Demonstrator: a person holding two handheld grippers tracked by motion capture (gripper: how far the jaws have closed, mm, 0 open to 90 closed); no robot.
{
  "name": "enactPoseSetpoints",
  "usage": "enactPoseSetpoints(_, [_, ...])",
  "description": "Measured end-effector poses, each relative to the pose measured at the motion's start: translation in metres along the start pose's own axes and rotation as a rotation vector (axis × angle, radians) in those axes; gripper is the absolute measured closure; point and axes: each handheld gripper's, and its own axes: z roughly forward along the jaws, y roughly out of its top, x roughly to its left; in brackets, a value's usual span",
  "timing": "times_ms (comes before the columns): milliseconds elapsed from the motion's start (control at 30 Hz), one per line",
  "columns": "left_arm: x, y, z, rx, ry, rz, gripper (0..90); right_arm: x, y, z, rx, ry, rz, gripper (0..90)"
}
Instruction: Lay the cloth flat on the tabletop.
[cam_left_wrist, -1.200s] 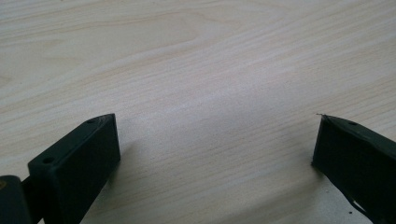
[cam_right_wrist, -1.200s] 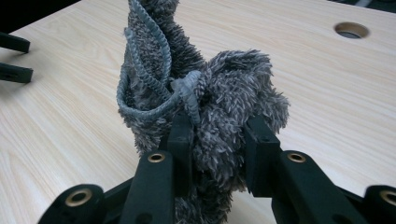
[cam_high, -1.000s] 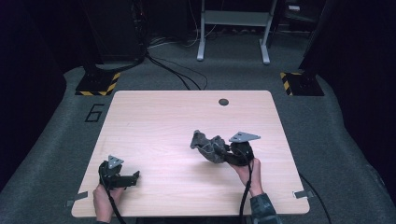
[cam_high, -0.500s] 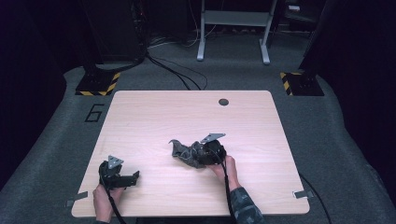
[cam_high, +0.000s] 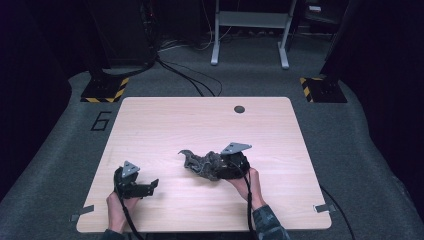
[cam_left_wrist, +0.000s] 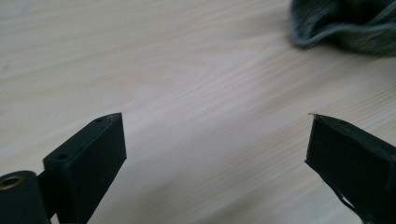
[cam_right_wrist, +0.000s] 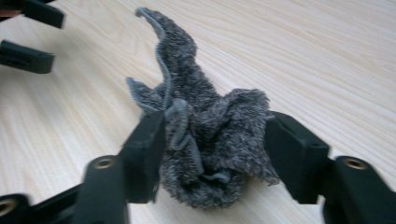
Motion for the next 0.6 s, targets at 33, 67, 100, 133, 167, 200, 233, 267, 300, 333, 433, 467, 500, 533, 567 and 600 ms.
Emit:
enactPoseSetpoints(33, [0.0, 0.0, 0.0, 0.0, 0.0, 0.0, 7.3, 0.0, 0.0, 0.0, 0.0, 0.0, 0.0, 41.2])
enactPoseSetpoints(67, [-0.005, 0.011, 0.002, -0.009, -0.03, 0.016, 8.7, 0.004, -0.001, -0.003, -0.017, 0.01, -0.003, 43.8])
enactPoseSetpoints(100, [-0.008, 0.017, 0.003, -0.01, -0.037, 0.033, 9.4, 0.005, -0.001, -0.004, -0.023, 0.003, 0.005, 44.3])
enactPoseSetpoints(133, [-0.011, 0.022, 0.004, -0.013, -0.04, 0.049, 10.4, 0.006, -0.001, -0.006, -0.037, 0.002, 0.002, 45.7])
enactPoseSetpoints(167, [-0.011, 0.022, 0.004, -0.013, -0.04, 0.049, 11.6, 0.006, -0.001, -0.006, -0.037, 0.002, 0.002, 45.7])
enactPoseSetpoints(200, [-0.015, 0.031, 0.006, -0.018, -0.058, 0.074, 13.7, 0.005, -0.001, -0.008, -0.048, 0.012, 0.017, 47.4])
enactPoseSetpoints(233, [-0.015, 0.031, 0.006, -0.018, -0.058, 0.074, 14.4, 0.005, -0.001, -0.008, -0.048, 0.012, 0.017, 47.4])
enactPoseSetpoints(267, [-0.019, 0.039, 0.009, -0.027, -0.057, 0.09, 15.1, 0.005, -0.001, -0.008, -0.048, 0.024, 0.02, 48.8])
enactPoseSetpoints(300, [-0.021, 0.044, 0.011, -0.027, -0.064, 0.095, 15.6, 0.007, -0.001, -0.008, -0.045, 0.023, 0.01, 49.6])
enactPoseSetpoints(333, [-0.021, 0.044, 0.011, -0.027, -0.064, 0.095, 16.3, 0.007, -0.001, -0.008, -0.045, 0.023, 0.01, 49.6])
enactPoseSetpoints(433, [-0.026, 0.055, 0.016, -0.034, -0.075, 0.12, 19.4, 0.014, -0.001, -0.006, -0.036, 0.02, -0.002, 52.2])
enactPoseSetpoints(467, [-0.027, 0.059, 0.018, -0.036, -0.08, 0.125, 19.4, 0.015, -0.001, -0.005, -0.038, 0.016, -0.013, 54.0])
enactPoseSetpoints(500, [-0.029, 0.063, 0.02, -0.037, -0.079, 0.141, 20.4, 0.016, 0.0, -0.004, -0.035, 0.013, -0.018, 56.0])
enactPoseSetpoints(533, [-0.031, 0.069, 0.025, -0.033, -0.098, 0.15, 22.5, 0.018, 0.0, -0.003, -0.029, 0.01, -0.015, 58.6])
enactPoseSetpoints(567, [-0.031, 0.072, 0.027, -0.034, -0.104, 0.155, 22.9, 0.018, 0.0, -0.002, -0.029, 0.012, -0.015, 59.6])
enactPoseSetpoints(600, [-0.031, 0.072, 0.027, -0.034, -0.104, 0.155, 23.9, 0.019, 0.0, -0.002, -0.028, 0.013, -0.017, 60.8])
